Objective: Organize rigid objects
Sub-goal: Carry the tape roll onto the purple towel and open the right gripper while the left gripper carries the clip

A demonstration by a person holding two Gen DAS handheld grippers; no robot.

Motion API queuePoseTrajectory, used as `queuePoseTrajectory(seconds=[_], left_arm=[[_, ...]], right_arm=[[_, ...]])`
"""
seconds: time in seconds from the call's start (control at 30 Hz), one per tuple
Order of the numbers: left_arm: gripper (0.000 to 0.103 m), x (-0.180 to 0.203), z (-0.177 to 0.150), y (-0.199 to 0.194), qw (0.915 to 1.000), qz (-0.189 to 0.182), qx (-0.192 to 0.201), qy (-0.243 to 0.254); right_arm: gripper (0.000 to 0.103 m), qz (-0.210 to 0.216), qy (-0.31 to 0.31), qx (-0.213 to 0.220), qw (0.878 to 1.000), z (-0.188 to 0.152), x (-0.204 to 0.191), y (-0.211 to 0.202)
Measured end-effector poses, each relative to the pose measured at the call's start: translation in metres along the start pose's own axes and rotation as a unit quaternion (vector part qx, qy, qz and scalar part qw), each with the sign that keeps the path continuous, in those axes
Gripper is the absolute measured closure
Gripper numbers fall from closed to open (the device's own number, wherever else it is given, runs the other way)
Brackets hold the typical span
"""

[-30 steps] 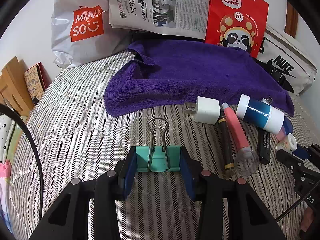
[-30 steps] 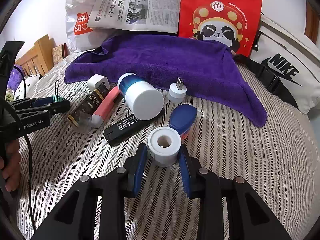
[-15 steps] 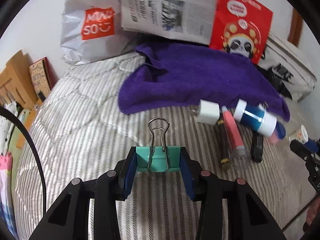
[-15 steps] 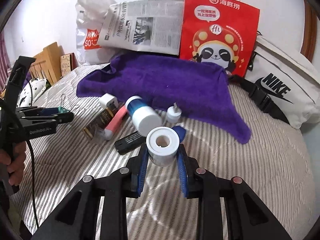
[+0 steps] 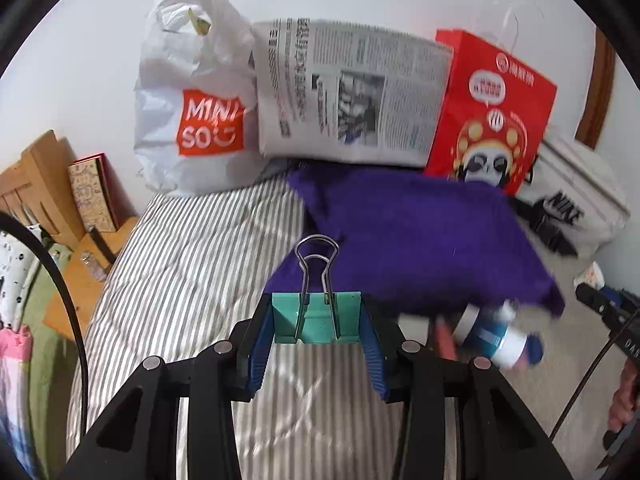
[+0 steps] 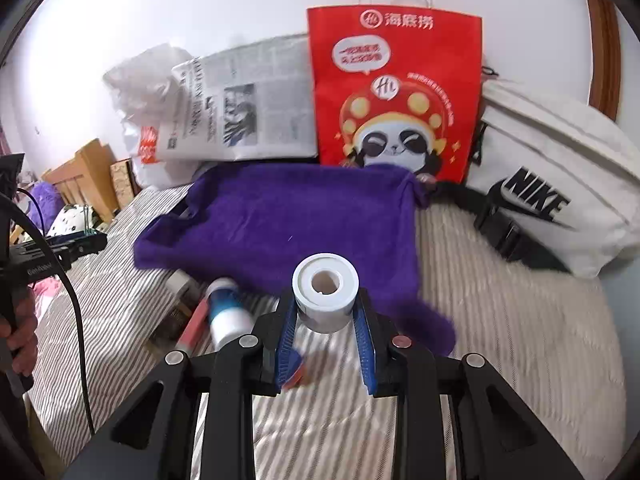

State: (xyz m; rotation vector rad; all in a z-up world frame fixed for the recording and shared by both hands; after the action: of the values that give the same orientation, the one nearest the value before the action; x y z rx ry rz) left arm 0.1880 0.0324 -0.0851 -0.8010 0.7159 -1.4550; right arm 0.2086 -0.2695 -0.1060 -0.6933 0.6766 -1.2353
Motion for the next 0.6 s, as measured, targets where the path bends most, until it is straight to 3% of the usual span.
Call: queuePoseTrajectory(seconds=[0.27,0.6], left_arm=[[0.064,0.017,0.044,0.017,0.9998,-0.003,0.011,0.018],[0.064,0.026,0.066,0.053,0.9996,-0.016,-0.004,0.023]], right_arm=[[0.074,-0.013,-0.003,0.007,1.000,0.035,0.013,0.006],[0.074,-0.016,-0.029,0.006,0.999,0.068,-0.001,0.041]])
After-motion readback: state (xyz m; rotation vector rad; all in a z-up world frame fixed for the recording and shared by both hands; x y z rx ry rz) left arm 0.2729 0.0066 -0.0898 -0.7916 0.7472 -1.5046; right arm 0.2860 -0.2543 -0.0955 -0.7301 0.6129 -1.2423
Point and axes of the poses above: each gripper's, at about its wrist camera, not at the fingertips, and y roughly the way its jaws point, x to its right, z to its top, the point moved 8 cm from there along y, roughly the way its jaws point, and after that the axes turned 9 degrees about -x, right-handed, at the moved point
